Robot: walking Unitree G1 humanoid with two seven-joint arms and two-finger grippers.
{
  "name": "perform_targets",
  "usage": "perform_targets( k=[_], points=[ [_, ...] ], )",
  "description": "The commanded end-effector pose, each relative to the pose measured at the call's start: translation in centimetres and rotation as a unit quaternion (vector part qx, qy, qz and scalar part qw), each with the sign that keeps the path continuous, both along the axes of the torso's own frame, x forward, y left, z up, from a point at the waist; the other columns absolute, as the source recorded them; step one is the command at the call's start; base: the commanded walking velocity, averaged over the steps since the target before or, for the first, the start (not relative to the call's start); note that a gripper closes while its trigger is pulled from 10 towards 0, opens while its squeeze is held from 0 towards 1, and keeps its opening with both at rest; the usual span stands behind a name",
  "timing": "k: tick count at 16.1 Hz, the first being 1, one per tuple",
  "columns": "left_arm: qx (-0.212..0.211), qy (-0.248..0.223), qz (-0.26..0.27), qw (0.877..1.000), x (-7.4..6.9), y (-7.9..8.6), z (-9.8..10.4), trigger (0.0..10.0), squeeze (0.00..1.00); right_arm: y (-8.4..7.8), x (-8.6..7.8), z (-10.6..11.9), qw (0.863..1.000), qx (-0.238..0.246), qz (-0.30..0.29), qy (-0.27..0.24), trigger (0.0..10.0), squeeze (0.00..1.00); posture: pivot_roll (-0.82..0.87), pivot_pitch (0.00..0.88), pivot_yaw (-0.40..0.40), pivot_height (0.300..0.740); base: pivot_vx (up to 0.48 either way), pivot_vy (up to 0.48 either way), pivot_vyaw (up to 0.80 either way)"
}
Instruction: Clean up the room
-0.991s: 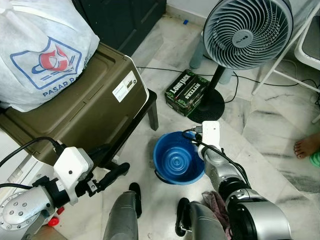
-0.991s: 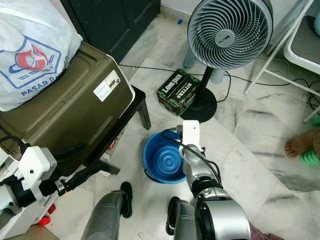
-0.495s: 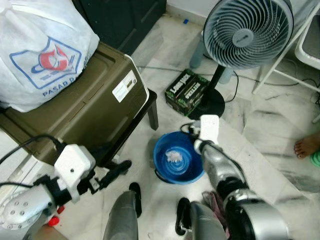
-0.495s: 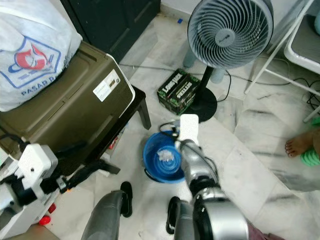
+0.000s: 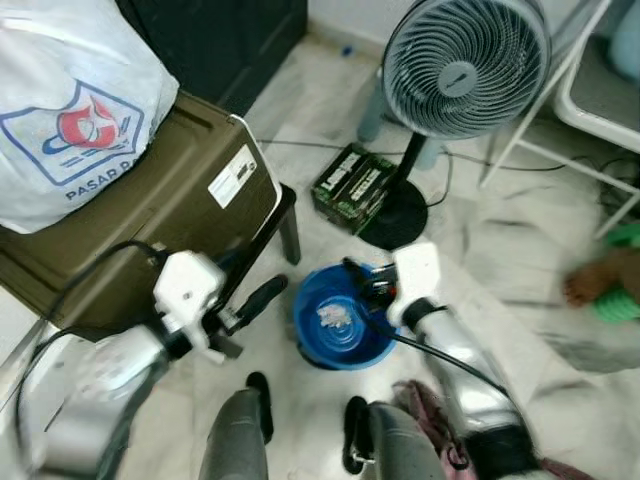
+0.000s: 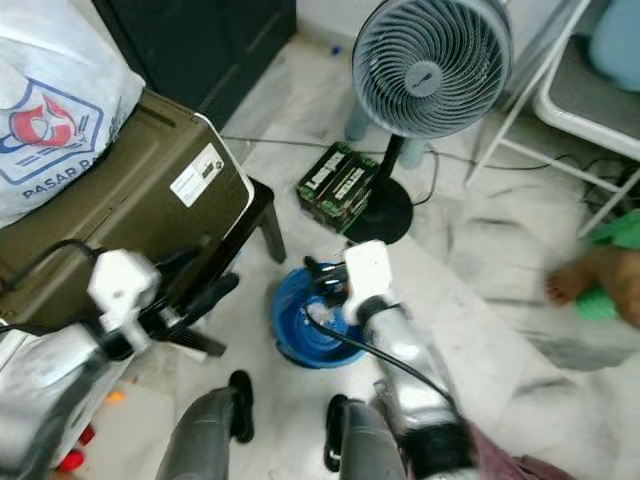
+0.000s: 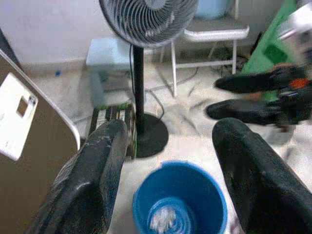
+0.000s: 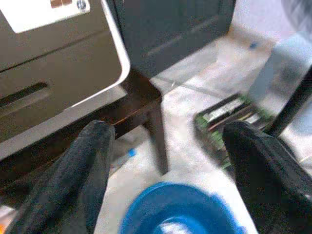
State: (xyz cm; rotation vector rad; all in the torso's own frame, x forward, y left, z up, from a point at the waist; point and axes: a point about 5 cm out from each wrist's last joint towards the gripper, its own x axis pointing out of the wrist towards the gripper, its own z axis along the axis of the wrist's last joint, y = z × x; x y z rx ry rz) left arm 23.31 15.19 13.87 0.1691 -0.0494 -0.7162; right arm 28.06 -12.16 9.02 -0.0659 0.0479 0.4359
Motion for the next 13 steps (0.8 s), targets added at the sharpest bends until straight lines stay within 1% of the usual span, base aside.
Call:
perform_targets(
  k=[1, 2, 3, 4, 6, 7, 8, 9, 10, 11, 12, 13],
  points=[
    [0.003, -0.003, 0.004, 1.000, 0.7, -0.3, -0.9, 10.0, 0.00, -0.7, -0.8, 0.1, 1.000, 0.001, -0.005, 0.010, 10.0, 0.00, 0.04, 0.164, -0.032, 0.740, 0.000, 0.000, 0.00],
    [0.000, -0.011, 0.010, 1.000, 1.3, -0.4, -1.1, 10.0, 0.00, -1.4, -1.1, 0.2, 1.000, 0.008, -0.014, 0.021, 10.0, 0.00, 0.03, 0.144, -0.034, 0.740, 0.000, 0.000, 0.00],
    [-0.004, -0.019, 0.023, 1.000, 2.1, -0.5, -1.4, 10.0, 0.00, -2.3, -1.3, 0.2, 0.999, -0.005, -0.027, 0.020, 10.0, 0.00, 0.01, 0.113, -0.031, 0.740, 0.000, 0.000, 0.00],
    [-0.008, -0.020, 0.032, 0.999, 2.2, -0.4, -1.5, 10.0, 0.00, -2.7, -1.5, 0.2, 0.999, -0.022, -0.035, 0.016, 10.0, 0.00, 0.00, 0.098, -0.030, 0.740, 0.000, 0.000, 0.00],
    [-0.014, -0.025, 0.054, 0.998, 3.1, -0.4, -2.2, 10.0, 0.00, -4.2, -1.3, -0.1, 0.995, -0.056, -0.084, 0.022, 10.0, 0.00, -0.03, 0.046, -0.034, 0.740, 0.000, 0.000, 0.00],
    [-0.008, -0.029, 0.080, 0.996, 3.5, -0.2, -2.5, 10.0, 0.00, -5.0, -1.3, -0.1, 0.991, -0.067, -0.115, 0.016, 10.0, 0.07, -0.03, 0.026, -0.031, 0.740, 0.000, 0.000, 0.00],
    [-0.019, -0.024, 0.111, 0.993, 4.0, 0.3, -2.9, 10.0, 0.00, -5.1, -1.4, 0.1, 0.992, -0.055, -0.116, 0.011, 10.0, 1.00, -0.06, 0.009, -0.026, 0.740, 0.000, 0.000, 0.00],
    [-0.052, -0.008, 0.143, 0.988, 4.3, 0.7, -3.4, 10.0, 0.00, -5.5, -1.4, 0.7, 0.986, -0.097, -0.138, -0.018, 10.0, 1.00, -0.07, 0.003, -0.024, 0.740, 0.000, 0.000, 0.00],
    [-0.064, 0.002, 0.161, 0.985, 4.4, 0.6, -3.9, 10.0, 0.00, -5.6, -1.6, 1.1, 0.988, -0.074, -0.138, -0.018, 10.0, 1.00, -0.08, 0.000, -0.022, 0.740, 0.000, 0.000, 0.00],
    [-0.052, -0.002, 0.175, 0.983, 4.5, 0.6, -4.1, 10.0, 0.00, -6.0, -1.7, 1.5, 0.983, -0.075, -0.166, -0.038, 10.0, 0.66, -0.08, 0.000, -0.022, 0.740, 0.000, 0.000, 0.00],
    [-0.052, -0.001, 0.187, 0.981, 4.5, 0.6, -4.3, 10.0, 0.00, -6.4, -1.8, 1.9, 0.976, -0.077, -0.195, -0.056, 10.0, 0.67, -0.09, 0.000, -0.019, 0.740, 0.000, 0.000, 0.00],
    [-0.066, 0.009, 0.199, 0.978, 4.5, 0.7, -4.7, 10.0, 0.00, -6.6, -1.9, 2.2, 0.976, -0.032, -0.212, -0.040, 10.0, 0.02, -0.09, 0.000, -0.004, 0.740, 0.000, 0.000, 0.00]
  ],
)
